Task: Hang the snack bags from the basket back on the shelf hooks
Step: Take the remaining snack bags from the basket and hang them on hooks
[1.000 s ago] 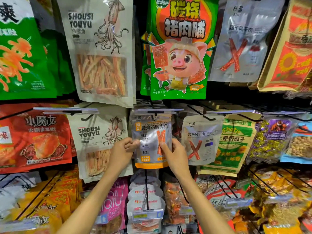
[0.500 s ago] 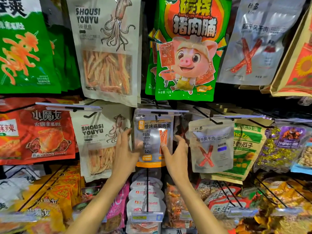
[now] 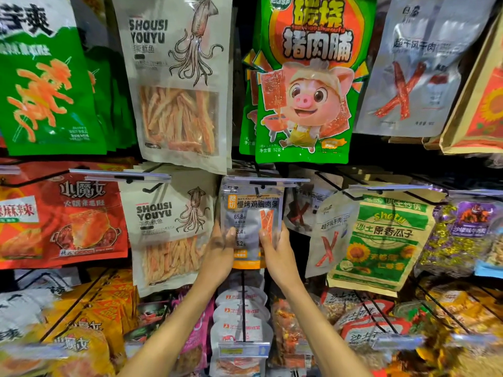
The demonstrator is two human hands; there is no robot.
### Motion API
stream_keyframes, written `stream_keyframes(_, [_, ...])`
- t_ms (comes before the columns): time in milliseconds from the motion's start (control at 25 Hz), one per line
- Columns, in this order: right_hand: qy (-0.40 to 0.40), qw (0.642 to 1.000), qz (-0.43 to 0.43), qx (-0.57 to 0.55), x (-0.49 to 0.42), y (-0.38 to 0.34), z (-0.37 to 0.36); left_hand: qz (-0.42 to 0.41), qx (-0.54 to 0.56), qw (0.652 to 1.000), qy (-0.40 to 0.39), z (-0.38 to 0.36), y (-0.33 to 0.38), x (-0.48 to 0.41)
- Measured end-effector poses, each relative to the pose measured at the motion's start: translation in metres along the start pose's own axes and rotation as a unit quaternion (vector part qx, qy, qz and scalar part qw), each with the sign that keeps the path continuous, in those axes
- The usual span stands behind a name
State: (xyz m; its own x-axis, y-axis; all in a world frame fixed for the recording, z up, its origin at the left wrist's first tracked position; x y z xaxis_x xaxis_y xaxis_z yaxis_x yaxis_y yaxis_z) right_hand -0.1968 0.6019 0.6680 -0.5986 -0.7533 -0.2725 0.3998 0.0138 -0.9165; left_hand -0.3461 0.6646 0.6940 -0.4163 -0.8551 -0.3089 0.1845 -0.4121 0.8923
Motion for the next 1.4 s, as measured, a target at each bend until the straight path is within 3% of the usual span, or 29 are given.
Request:
stream_keyframes(400, [-0.046, 0.999, -0.012, 0.009, 0.026, -0.028, 0.016, 0.028, -0.067, 0.997, -0.024, 0.008, 0.005, 0.009])
stream_keyframes(600, [-0.114, 0.991, 0.011, 0.067, 0.046, -0.036, 0.027, -0.029, -0.118, 0.991, -0.049, 0.016, 0.009, 0.021])
stream_keyframes(760, [-0.201, 0.956, 0.011, 0.213, 0.065, -0.038, 0.042, -0.045, -0.262, 0.961, -0.073, 0.021, 0.010, 0.033])
stream_keyframes(920, [-0.241, 0.904, 0.002, 0.354, 0.083, -0.029, 0.069, 0.020, -0.472, 0.872, -0.131, 0.018, 0.012, 0.056])
stream_keyframes(1040, [-0.253, 0.852, 0.038, 0.458, 0.096, -0.023, 0.091, 0.008, -0.541, 0.832, -0.124, 0.010, 0.024, 0.079])
stream_keyframes(1400, [-0.224, 0.796, 0.092, 0.555, 0.133, -0.020, 0.163, -0.005, -0.568, 0.811, -0.143, -0.048, 0.058, 0.130])
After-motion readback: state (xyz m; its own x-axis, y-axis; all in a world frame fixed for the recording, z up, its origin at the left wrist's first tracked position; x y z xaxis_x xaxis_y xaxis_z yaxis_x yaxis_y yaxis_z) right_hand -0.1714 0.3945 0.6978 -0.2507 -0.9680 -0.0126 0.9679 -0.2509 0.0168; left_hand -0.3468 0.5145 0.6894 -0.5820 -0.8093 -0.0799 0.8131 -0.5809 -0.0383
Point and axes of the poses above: each hand's wrist, its own x-axis away from the middle knuckle, its own z-axis out of the back of the hand, y = z × x, the point moved 7 cm from there along -x, towards the middle knuckle
